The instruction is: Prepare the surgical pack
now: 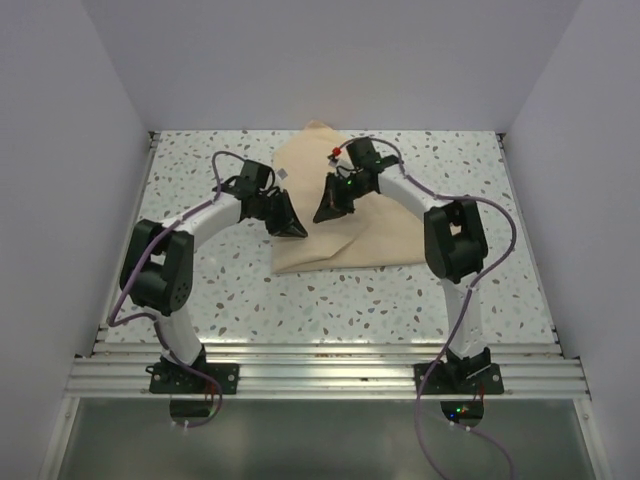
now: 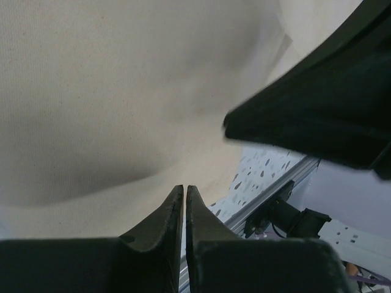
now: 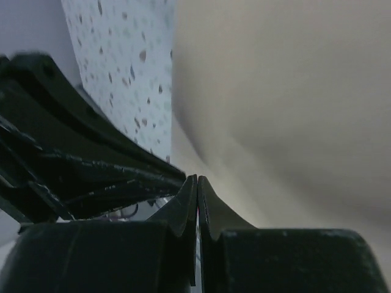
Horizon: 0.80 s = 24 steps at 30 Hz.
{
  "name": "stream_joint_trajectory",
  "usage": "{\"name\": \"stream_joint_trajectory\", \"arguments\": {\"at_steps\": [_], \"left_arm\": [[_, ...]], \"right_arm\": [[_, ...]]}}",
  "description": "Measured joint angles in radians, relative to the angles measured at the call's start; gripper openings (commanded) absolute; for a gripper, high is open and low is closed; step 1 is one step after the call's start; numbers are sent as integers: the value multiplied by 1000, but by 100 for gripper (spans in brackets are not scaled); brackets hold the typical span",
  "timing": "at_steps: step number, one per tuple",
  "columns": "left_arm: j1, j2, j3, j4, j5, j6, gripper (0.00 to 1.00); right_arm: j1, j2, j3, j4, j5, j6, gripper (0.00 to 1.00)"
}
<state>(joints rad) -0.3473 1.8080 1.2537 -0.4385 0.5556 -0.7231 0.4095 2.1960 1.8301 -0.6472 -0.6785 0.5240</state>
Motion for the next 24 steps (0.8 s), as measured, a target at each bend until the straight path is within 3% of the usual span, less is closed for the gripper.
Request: {"name": "stream_joint_trajectory", "arguments": {"at_steps": [5,24], "left_arm": [[0,0,-9,-6,-10,5,5],[0,40,-33,-48,-49,53,2]], "right_arm": [[95,-60,-190,42,-108,6,0],[-1,-141,-454,47,-79,-57,0]]}}
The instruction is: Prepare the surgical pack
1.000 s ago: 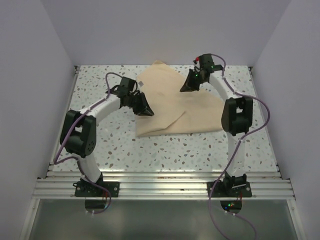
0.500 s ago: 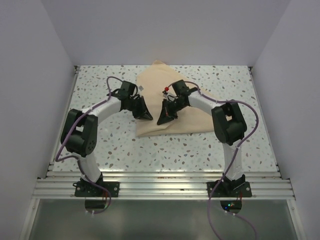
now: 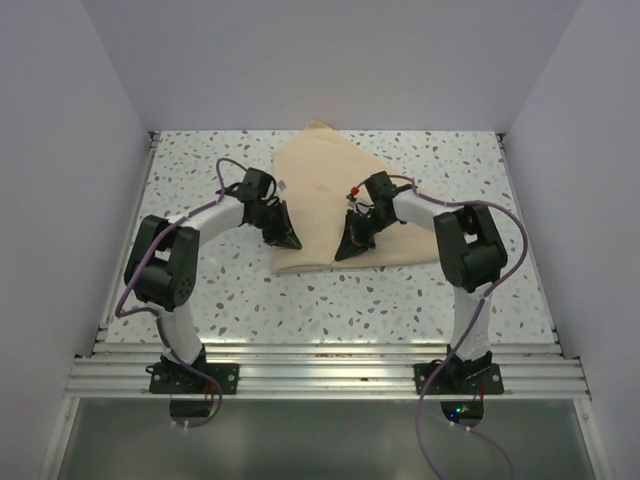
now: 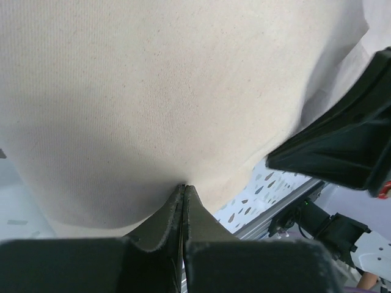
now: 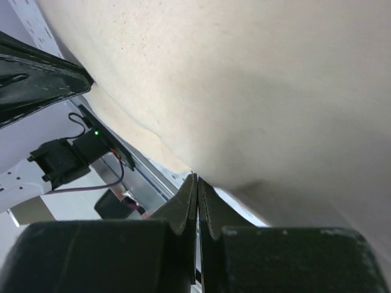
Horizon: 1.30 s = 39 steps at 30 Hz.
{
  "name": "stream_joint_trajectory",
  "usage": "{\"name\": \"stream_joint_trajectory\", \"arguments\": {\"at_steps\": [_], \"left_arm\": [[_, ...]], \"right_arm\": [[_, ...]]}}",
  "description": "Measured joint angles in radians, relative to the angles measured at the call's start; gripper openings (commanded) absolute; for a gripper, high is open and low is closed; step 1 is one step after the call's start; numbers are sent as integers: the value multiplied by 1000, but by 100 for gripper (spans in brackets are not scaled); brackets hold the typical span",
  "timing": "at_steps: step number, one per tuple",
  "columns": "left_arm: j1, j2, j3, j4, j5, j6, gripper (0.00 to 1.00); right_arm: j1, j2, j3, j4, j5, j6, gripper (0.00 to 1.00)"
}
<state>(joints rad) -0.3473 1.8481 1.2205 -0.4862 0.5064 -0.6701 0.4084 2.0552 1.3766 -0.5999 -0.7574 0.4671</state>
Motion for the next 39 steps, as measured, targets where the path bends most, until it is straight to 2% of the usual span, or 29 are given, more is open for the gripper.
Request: {"name": "stream_joint_trajectory", "arguments": {"at_steps": [8,13,19,26,33,39], "left_arm": [[-2,-10,32,-23,-11,20,10],[-37,-11,121,-11,-8,15,16],[-162,7,242,11,-24,-36,12],[-268,39,283,21,-112,-133,11],[-262,39,283,-5,-190,-164,11],[-235,43,294,-34,-199,-137,11]], "right_arm": [[-158,-165,-8,-55,143,-25,0],[-163,-225,16,-129,288,-63,0],[-154,-229,12,-191,454,-93,0],[-154,-182,-71,-126,502,-101,0],[-154,-130,-105,-103,515,-98,0],[-151,-130,-39,-141,565,-106,0]]}}
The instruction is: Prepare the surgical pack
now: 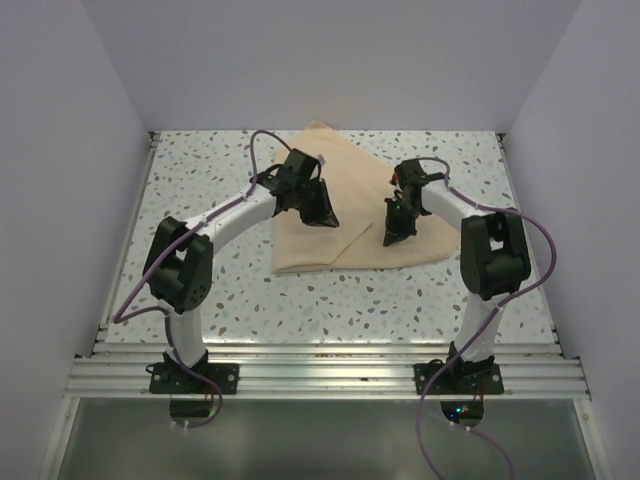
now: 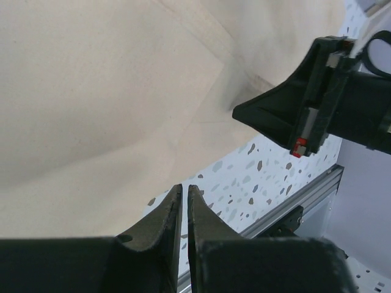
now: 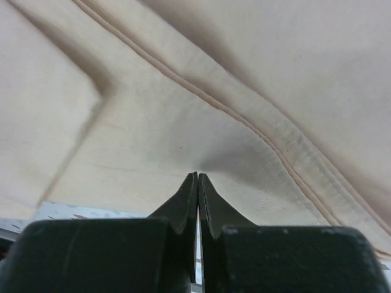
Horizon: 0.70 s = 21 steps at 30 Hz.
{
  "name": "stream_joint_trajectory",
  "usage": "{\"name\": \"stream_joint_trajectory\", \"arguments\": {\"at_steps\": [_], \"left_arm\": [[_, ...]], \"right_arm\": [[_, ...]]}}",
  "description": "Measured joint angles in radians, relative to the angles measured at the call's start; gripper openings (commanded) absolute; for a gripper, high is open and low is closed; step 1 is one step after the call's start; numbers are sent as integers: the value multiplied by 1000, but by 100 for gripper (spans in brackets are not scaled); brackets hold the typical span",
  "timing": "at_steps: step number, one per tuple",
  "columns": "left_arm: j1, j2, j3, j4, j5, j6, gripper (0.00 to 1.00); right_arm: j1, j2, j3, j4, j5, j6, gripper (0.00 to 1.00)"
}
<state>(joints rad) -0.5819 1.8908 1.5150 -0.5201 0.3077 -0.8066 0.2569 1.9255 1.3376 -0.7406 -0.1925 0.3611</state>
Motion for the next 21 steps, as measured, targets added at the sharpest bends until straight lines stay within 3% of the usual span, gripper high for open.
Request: {"name": "stream_joint_trajectory", "arguments": {"at_steps": [9,16,21], "left_arm": [[55,29,37,-24,2,94,12],[56,29,37,-25,6,143,13],[58,28,37,-24,17,155,14]], "right_arm": [[3,72,286,-2,46,6,0],[33,237,314,0,84,33,0],[43,255,349,-20,100,35,0]]}}
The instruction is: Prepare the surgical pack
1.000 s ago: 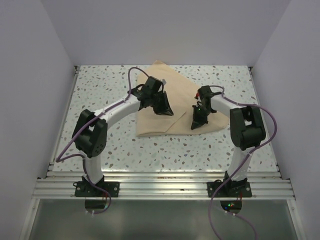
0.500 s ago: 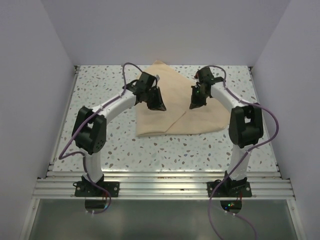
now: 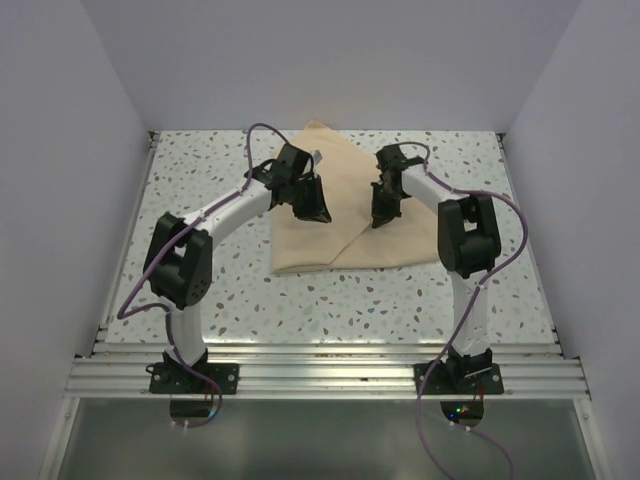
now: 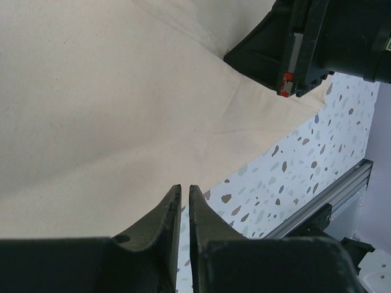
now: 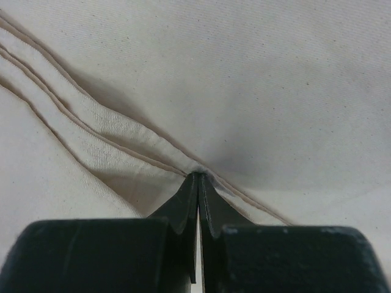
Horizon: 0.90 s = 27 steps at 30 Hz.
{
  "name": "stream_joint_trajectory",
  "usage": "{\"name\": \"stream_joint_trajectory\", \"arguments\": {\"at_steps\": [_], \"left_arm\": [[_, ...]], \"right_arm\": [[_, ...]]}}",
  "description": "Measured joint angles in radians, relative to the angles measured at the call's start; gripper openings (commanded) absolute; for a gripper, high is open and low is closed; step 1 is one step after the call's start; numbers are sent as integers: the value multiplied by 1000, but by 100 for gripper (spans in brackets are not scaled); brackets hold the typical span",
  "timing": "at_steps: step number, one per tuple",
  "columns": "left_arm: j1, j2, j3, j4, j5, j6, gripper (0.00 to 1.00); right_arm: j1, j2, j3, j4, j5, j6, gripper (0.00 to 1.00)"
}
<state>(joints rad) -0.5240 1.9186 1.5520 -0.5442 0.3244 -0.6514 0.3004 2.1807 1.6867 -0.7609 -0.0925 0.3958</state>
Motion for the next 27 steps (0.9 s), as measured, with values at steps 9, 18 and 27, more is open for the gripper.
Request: {"name": "stream_joint_trajectory", "arguments": {"at_steps": [9,18,27], "left_arm": [[35,0,0,0,15,18,15],[59,-3,0,-1,31,18,15],[59,-42,0,0,39,18,17]], "right_arm": [[14,42,149,-70,67,-12,0],[16,92,280,-56,100,-12,0],[13,209,364,-64,88,-8,0]]}}
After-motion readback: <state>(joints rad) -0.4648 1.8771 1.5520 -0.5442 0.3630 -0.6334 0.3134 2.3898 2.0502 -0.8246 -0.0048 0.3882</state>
